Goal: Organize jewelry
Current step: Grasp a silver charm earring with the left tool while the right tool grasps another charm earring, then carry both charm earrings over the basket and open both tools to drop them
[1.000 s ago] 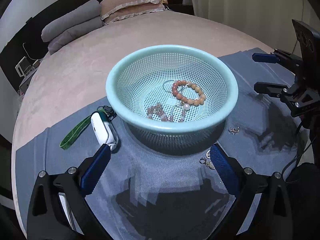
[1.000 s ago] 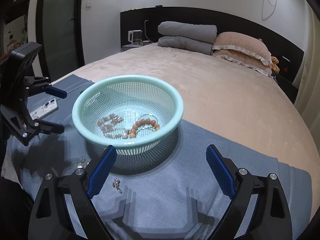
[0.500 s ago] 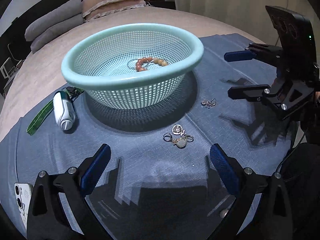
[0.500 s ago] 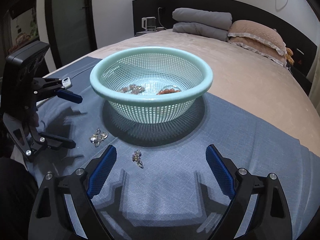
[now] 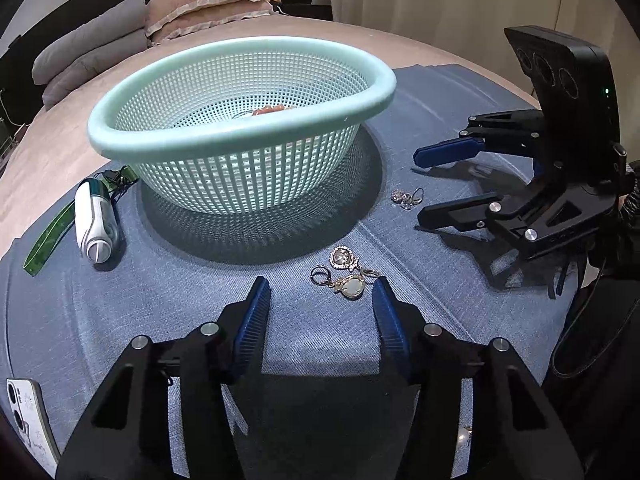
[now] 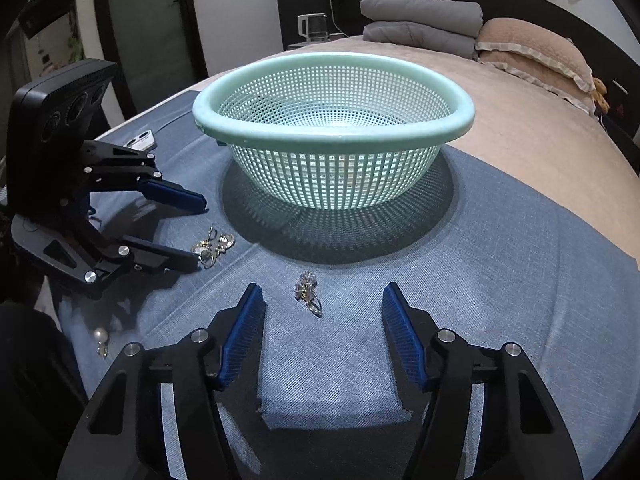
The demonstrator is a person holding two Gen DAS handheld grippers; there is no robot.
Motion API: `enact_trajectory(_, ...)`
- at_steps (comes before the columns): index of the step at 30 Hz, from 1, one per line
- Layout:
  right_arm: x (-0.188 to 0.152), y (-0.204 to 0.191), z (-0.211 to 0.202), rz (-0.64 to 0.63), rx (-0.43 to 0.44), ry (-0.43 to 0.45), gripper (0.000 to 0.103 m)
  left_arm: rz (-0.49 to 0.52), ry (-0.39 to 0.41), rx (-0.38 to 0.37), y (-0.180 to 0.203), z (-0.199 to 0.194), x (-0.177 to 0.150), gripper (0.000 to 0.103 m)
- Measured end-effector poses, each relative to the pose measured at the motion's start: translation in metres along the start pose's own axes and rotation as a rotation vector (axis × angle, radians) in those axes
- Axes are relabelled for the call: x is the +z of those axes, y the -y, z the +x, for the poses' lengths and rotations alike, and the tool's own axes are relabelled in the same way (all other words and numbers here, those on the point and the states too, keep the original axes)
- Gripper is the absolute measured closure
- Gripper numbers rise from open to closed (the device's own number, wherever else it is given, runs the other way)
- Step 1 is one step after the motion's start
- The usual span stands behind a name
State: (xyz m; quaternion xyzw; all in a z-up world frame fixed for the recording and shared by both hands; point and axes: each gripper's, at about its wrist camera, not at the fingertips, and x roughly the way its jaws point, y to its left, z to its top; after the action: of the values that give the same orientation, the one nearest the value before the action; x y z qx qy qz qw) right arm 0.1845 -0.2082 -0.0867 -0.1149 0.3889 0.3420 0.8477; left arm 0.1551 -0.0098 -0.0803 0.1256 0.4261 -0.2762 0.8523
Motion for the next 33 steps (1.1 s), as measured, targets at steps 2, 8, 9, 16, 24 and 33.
enact_trajectory(2, -0.001, -0.002, 0.003, -0.007, -0.003, -0.007, 0.054, 0.003, 0.003, -0.001, 0.001, 0.002, 0.001, 0.051)
enact_trajectory(8, -0.003, -0.003, 0.004, 0.006, 0.018, -0.005, 0.076, 0.034, 0.007, -0.016, 0.01, 0.006, 0.004, 0.074)
enact_trajectory(9, -0.005, -0.004, 0.004, 0.004, 0.023, -0.004, 0.081, 0.03, 0.004, -0.011, 0.01, 0.008, 0.004, 0.074)
enact_trajectory(16, -0.011, -0.011, 0.003, -0.015, 0.059, 0.0, 0.099, -0.046, 0.002, -0.02, 0.007, 0.011, 0.007, 0.087)
enact_trajectory(24, -0.022, -0.009, -0.009, 0.004, 0.068, 0.013, 0.099, -0.078, -0.012, -0.003, 0.01, -0.002, -0.001, 0.087)
enact_trajectory(33, -0.025, -0.009, -0.039, -0.01, 0.027, 0.06, 0.099, -0.113, -0.004, 0.045, 0.0, -0.035, -0.005, 0.087)
